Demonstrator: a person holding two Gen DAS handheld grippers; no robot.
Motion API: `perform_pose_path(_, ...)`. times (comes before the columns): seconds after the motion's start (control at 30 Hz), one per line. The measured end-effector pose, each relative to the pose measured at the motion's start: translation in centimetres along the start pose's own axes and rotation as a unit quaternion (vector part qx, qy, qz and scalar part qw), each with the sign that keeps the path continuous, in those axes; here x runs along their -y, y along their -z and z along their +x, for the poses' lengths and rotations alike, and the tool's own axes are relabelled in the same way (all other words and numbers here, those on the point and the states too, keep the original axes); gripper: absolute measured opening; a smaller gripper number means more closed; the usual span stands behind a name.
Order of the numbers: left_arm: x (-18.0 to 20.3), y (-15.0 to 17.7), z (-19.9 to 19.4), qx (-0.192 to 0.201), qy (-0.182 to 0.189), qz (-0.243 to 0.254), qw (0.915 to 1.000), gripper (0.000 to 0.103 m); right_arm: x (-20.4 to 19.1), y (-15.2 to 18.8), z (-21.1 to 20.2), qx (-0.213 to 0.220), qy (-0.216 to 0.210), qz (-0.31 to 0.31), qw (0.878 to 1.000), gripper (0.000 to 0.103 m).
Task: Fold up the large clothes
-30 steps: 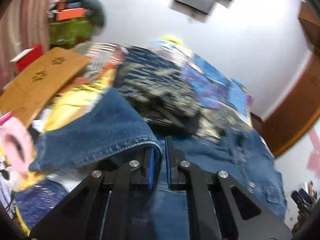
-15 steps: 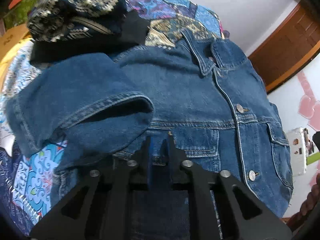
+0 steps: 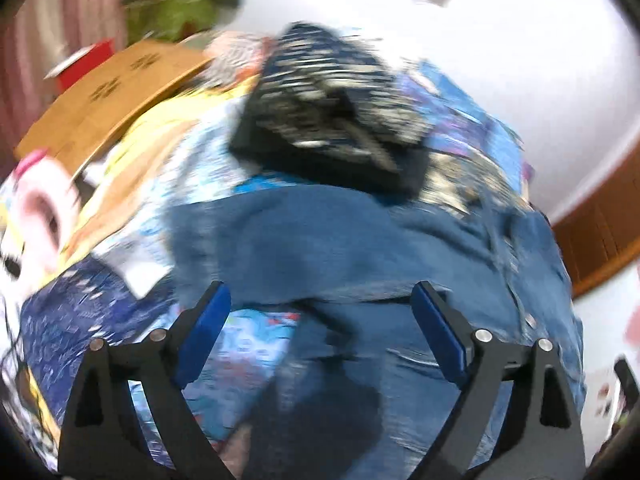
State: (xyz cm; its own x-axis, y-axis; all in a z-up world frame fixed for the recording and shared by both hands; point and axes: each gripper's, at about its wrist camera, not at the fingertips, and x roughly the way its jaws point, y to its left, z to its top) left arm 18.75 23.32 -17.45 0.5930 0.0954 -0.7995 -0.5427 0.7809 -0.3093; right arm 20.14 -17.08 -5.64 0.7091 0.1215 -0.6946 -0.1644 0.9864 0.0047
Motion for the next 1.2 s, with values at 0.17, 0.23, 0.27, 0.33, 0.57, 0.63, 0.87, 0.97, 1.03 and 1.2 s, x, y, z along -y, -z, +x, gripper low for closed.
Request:
perform_pose_path(0.17,-7.0,0.1,2.2,-0.038,0.013,-0.120,0.9920,0.092,-0.6,-0.1,0.4,-0.004,0.007,-0.011,1.000,0.103)
perform_pose_path(0.23,-9.0,1.0,3.4,-0.060,0.035,-0.171,0.9828,0.092,-0.8,-0.1,0.6,-0.007,0.009,-0.014,1.000,0.103)
perform_pose_path(0.27,-9.7,1.5,4.3,-0.076,0.052,-0.199,0.9756,0.092,-0.9,-0.1,0.8,-0.009,0.010,-0.016,1.000,0.103)
perform_pose_path(0.33,-11.5,2.5,5.8,-0.108,0.095,-0.254,0.9564,0.092,-1.2,-0.2,1.1,-0.012,0.012,-0.019,1.000,0.103)
perform_pose_path(0.57,-13.4,3.4,9.3,-0.123,0.081,-0.280,0.9487,0.092,-2.2,0.1,1.7,-0.016,0.032,-0.049,0.998,0.103)
perform_pose_path(0.63,-13.4,3.1,10.2,-0.125,0.094,-0.279,0.9475,0.092,-2.4,0.1,1.9,-0.015,0.043,-0.062,0.997,0.103)
perform_pose_path(0.87,-12.2,1.6,12.0,-0.124,0.105,-0.249,0.9546,0.078,-2.3,0.2,2.5,-0.027,0.031,-0.061,0.997,0.103)
perform_pose_path(0.97,-11.4,0.9,12.0,-0.121,0.048,-0.220,0.9669,0.034,-2.1,0.2,2.4,-0.027,0.028,-0.058,0.998,0.103)
perform_pose_path(1.03,-10.7,1.0,11.4,-0.111,0.040,-0.209,0.9708,0.021,-1.8,0.2,2.2,-0.024,0.030,-0.056,0.998,0.103)
perform_pose_path(1.2,-5.6,-0.4,8.3,-0.067,0.012,-0.131,0.9891,0.008,-0.7,0.1,1.8,-0.015,0.032,-0.045,0.998,0.103)
